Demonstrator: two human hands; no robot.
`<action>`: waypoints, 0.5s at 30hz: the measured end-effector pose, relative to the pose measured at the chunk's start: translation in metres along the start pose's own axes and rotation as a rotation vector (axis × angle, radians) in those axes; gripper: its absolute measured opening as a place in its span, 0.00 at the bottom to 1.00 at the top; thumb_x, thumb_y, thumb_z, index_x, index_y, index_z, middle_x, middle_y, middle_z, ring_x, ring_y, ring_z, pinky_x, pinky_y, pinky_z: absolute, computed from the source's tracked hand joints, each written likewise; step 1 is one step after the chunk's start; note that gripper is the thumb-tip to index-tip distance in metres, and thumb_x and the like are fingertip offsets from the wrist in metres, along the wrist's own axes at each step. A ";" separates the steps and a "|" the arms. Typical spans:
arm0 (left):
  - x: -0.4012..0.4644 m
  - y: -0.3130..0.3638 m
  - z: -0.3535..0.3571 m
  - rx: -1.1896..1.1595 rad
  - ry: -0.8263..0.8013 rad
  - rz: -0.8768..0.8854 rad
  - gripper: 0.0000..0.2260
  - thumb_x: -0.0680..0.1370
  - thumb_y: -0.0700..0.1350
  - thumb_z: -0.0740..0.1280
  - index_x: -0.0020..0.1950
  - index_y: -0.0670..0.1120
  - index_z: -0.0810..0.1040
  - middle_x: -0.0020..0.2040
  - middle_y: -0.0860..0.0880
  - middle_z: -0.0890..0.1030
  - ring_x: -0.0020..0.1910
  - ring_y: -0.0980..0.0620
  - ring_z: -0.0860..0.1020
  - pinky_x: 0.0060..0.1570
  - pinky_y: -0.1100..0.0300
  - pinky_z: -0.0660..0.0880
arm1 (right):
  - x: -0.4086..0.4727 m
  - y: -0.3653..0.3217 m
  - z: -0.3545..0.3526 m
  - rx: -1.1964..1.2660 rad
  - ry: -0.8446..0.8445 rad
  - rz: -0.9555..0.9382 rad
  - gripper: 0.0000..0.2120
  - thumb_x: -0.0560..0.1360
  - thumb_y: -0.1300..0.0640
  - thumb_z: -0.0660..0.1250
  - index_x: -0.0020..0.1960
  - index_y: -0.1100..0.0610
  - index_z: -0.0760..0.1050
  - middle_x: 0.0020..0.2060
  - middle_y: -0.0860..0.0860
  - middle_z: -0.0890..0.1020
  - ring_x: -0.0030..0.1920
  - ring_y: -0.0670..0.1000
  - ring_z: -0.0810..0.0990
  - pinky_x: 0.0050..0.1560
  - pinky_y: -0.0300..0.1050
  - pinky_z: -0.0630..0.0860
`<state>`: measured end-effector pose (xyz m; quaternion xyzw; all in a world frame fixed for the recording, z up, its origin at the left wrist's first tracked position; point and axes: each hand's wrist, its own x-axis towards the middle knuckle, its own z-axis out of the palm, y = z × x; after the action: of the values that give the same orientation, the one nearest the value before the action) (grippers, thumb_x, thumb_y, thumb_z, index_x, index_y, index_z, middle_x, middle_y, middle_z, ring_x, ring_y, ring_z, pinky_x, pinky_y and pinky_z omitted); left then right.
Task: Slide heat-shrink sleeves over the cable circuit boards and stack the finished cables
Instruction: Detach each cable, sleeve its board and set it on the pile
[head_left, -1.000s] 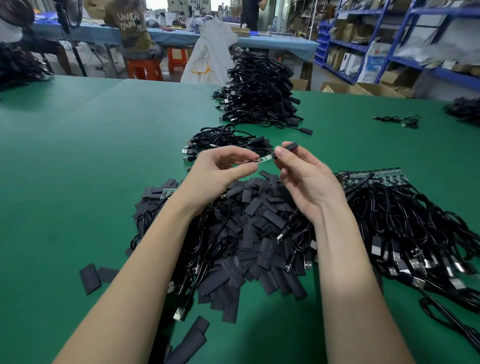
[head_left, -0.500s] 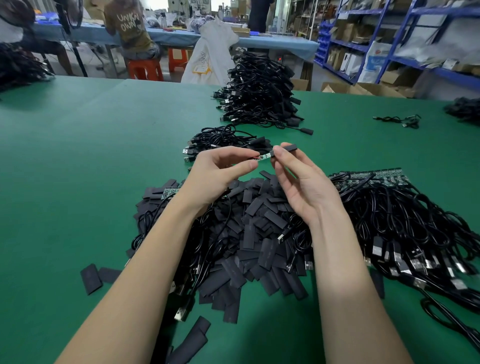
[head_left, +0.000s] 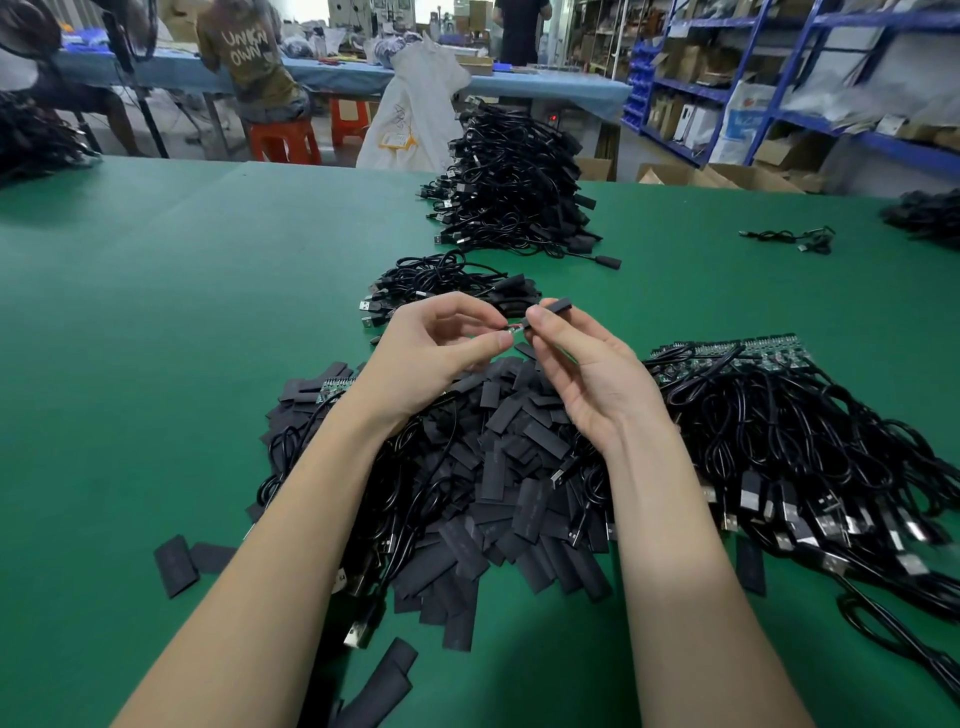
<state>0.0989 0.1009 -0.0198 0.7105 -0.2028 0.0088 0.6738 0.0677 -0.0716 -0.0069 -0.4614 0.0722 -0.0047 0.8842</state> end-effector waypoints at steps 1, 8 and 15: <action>0.000 0.000 0.001 0.015 0.006 0.008 0.05 0.73 0.41 0.78 0.46 0.48 0.84 0.38 0.51 0.84 0.36 0.55 0.81 0.40 0.65 0.78 | 0.000 0.000 0.000 -0.001 -0.006 -0.003 0.08 0.68 0.65 0.78 0.45 0.58 0.85 0.43 0.51 0.87 0.43 0.45 0.85 0.43 0.32 0.80; 0.000 0.003 0.003 0.045 0.029 0.058 0.05 0.72 0.42 0.79 0.46 0.47 0.86 0.38 0.51 0.85 0.36 0.56 0.81 0.41 0.63 0.78 | 0.000 0.004 0.000 -0.007 -0.064 0.003 0.09 0.64 0.63 0.78 0.44 0.57 0.86 0.44 0.52 0.87 0.44 0.46 0.86 0.44 0.34 0.80; 0.000 0.001 0.000 0.029 0.007 0.028 0.06 0.73 0.41 0.78 0.44 0.51 0.85 0.38 0.49 0.85 0.36 0.54 0.82 0.41 0.65 0.78 | -0.002 0.003 0.001 0.018 -0.041 0.000 0.06 0.70 0.65 0.76 0.44 0.56 0.85 0.44 0.51 0.87 0.44 0.44 0.85 0.45 0.32 0.80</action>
<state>0.0986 0.1008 -0.0188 0.7175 -0.2099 0.0237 0.6638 0.0661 -0.0689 -0.0088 -0.4533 0.0539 0.0042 0.8897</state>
